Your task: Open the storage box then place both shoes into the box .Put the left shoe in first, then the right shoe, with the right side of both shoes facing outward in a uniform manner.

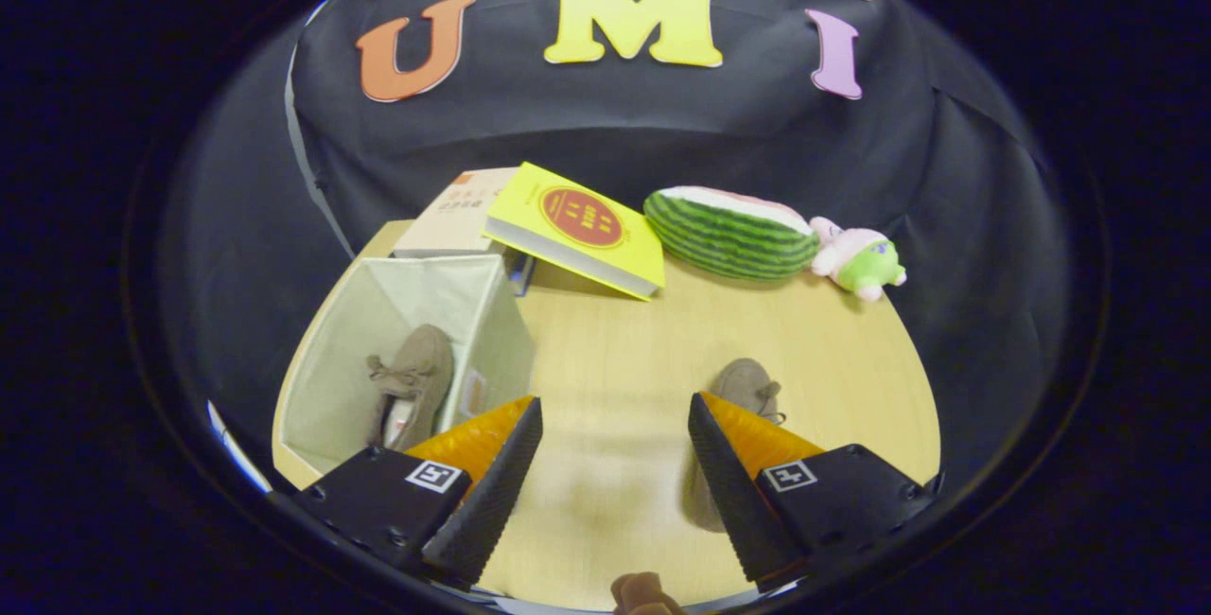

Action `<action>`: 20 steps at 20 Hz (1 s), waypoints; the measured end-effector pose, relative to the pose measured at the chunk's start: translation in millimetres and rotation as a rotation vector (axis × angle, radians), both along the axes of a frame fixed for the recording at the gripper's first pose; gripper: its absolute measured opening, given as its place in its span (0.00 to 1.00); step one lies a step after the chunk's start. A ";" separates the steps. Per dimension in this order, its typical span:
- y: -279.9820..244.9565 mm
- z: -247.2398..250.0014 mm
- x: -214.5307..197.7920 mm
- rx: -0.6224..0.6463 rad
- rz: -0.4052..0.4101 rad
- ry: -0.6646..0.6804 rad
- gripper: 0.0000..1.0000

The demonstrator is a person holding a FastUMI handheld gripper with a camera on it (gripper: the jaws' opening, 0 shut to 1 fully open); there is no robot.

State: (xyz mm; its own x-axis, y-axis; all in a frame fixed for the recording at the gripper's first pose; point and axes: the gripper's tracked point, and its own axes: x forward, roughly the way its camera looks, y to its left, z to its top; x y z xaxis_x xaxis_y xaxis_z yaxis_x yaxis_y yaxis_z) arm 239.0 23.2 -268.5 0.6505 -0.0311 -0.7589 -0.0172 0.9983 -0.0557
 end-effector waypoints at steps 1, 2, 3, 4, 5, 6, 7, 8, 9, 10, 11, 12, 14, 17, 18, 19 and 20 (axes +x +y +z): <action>-11.9 -6.8 0.8 -0.011 -0.016 0.008 1.00; -22.0 -15.9 1.0 -0.016 -0.026 0.024 1.00; -31.1 -25.0 0.4 -0.019 -0.034 0.043 1.00; -42.0 -33.9 -0.3 -0.017 -0.054 0.059 1.00; -53.3 -42.1 -1.0 -0.022 -0.078 0.071 1.00; -63.8 -51.7 -1.5 -0.031 -0.092 0.088 1.00; -73.4 -59.8 -3.1 -0.037 -0.100 0.107 1.00; -83.0 -67.1 -5.2 -0.043 -0.108 0.126 1.00; -95.1 -72.4 -6.1 -0.062 -0.118 0.137 1.00; -106.5 -77.9 -6.5 -0.089 -0.124 0.148 1.00; -115.8 -83.2 -8.7 -0.108 -0.128 0.165 1.00; -123.5 -88.1 -11.7 -0.121 -0.134 0.181 1.00; -130.4 -95.3 -14.2 -0.112 -0.138 0.200 1.00; -137.8 -102.7 -19.4 -0.122 -0.135 0.231 1.00; -134.0 -104.0 -22.3 -0.109 -0.120 0.241 1.00; -135.4 -103.8 -25.7 -0.111 -0.116 0.249 1.00; -143.1 -102.0 -26.1 -0.144 -0.126 0.246 0.98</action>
State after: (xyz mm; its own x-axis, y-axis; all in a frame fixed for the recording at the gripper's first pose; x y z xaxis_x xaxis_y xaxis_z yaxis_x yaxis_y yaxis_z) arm 212.9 -119.9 -370.4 0.4321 -0.2184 -0.8750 0.0761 0.9756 -0.2059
